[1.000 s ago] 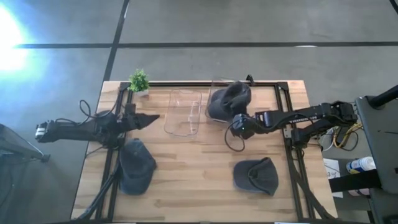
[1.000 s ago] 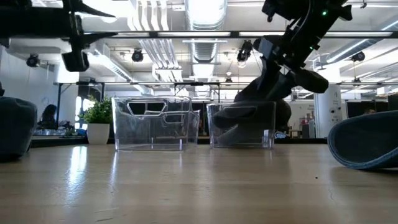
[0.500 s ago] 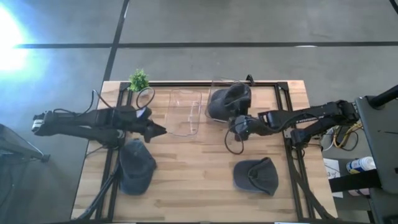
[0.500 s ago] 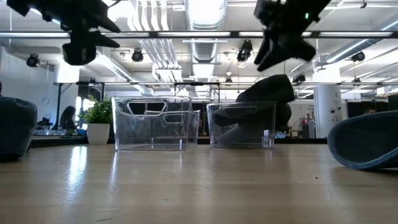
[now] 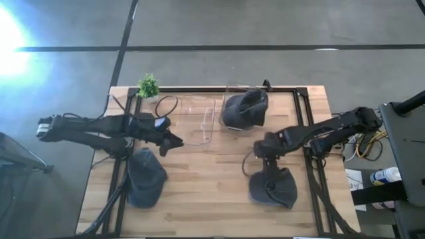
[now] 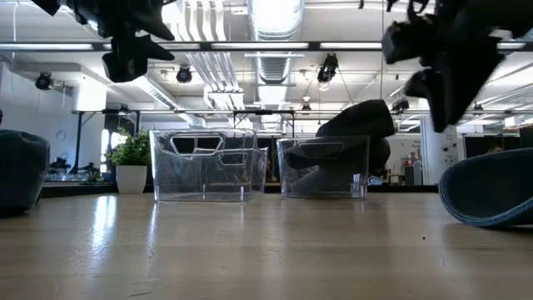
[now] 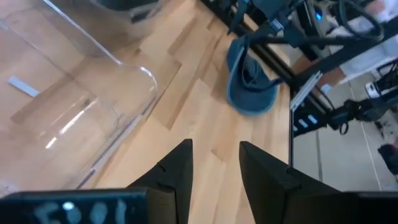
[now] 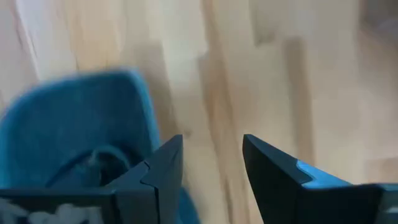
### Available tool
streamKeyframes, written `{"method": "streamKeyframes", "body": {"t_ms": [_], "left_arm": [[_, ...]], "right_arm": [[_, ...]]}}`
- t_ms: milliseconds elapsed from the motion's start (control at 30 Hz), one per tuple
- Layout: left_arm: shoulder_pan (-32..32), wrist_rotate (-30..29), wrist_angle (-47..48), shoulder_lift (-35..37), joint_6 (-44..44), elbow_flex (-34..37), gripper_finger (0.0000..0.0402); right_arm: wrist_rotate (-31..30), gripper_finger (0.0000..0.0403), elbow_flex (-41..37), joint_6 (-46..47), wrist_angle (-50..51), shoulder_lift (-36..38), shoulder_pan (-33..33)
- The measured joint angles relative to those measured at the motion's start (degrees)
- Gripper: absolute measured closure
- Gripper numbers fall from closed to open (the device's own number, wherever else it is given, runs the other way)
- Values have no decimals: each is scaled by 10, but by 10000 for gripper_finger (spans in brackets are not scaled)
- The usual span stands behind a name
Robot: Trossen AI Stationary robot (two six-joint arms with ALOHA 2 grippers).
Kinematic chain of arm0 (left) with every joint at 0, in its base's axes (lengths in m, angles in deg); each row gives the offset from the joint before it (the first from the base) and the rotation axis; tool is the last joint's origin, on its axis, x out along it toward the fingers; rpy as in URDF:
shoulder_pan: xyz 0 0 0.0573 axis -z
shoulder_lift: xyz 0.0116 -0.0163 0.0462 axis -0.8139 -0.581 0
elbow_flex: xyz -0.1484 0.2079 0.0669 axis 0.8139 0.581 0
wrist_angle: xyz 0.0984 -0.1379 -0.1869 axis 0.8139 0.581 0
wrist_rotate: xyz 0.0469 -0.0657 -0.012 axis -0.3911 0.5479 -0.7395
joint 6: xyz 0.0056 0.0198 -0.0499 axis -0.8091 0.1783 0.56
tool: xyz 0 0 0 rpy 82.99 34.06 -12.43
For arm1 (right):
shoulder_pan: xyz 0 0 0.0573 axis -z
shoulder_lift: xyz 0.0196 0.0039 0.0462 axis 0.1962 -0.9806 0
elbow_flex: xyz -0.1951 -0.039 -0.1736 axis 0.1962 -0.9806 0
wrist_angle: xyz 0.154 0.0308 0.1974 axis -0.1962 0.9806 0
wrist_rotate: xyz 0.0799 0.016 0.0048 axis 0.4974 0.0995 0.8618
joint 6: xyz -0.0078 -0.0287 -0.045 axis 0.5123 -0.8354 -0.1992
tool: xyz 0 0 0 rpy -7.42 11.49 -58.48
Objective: Pick & Place hat
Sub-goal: Put the right dark blue cap into the left transparent bin
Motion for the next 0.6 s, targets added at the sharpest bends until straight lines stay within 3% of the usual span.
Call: {"method": "streamKeyframes", "body": {"t_ms": [367,600], "left_arm": [[0,12,-2,-31,-10,0,278],[0,12,-2,-35,-10,0,278]], "right_arm": [[92,239,-10,-8,-40,-66,-30],[113,239,-8,-46,-70,-126,-30]]}}
